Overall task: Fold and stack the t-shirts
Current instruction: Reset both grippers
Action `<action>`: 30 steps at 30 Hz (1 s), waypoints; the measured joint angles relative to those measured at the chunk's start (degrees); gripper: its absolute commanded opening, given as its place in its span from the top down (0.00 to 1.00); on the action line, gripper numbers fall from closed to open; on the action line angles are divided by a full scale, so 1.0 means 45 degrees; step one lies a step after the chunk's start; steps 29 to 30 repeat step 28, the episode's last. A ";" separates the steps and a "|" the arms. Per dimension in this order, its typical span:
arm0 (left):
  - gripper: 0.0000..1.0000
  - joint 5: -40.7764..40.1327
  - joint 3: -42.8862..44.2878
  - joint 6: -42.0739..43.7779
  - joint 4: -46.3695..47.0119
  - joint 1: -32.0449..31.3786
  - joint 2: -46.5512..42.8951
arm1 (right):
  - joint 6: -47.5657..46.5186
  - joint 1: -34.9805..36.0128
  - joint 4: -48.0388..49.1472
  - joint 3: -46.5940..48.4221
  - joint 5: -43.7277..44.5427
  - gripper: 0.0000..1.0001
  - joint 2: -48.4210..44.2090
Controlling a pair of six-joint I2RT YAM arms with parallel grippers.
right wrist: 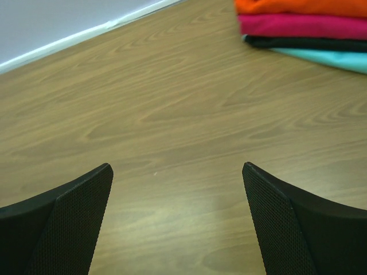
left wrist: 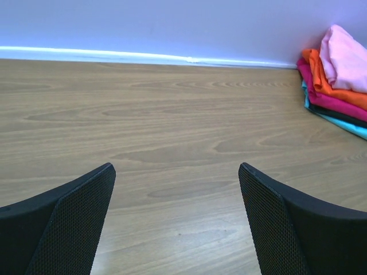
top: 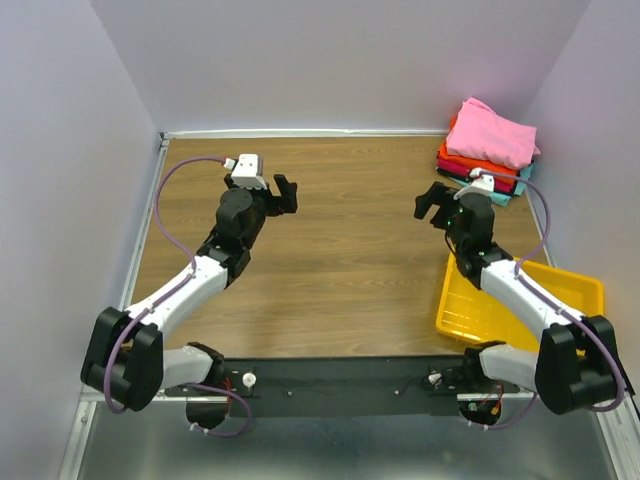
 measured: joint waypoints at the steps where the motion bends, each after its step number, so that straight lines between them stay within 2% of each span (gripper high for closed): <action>1: 0.04 -0.0126 -0.0029 0.0073 -0.0010 0.0000 -0.0155 | -0.0029 0.0078 0.0340 -0.0335 -0.0194 0.00 -0.0180; 6: 0.02 -0.0714 -0.0573 0.0238 0.0044 0.0000 -0.1511 | -0.0282 0.0321 0.2288 -0.2113 -0.1195 0.00 -0.0753; 12: 0.02 -0.1525 -0.1239 0.0393 0.0039 0.0000 -0.2778 | -0.0374 0.0321 0.3366 -0.2458 -0.1559 0.00 -0.0758; 30: 0.02 -0.2623 -0.1690 0.0588 -0.0146 0.0000 -0.3444 | -0.0510 0.0321 0.3929 -0.2458 -0.1914 0.00 -0.0534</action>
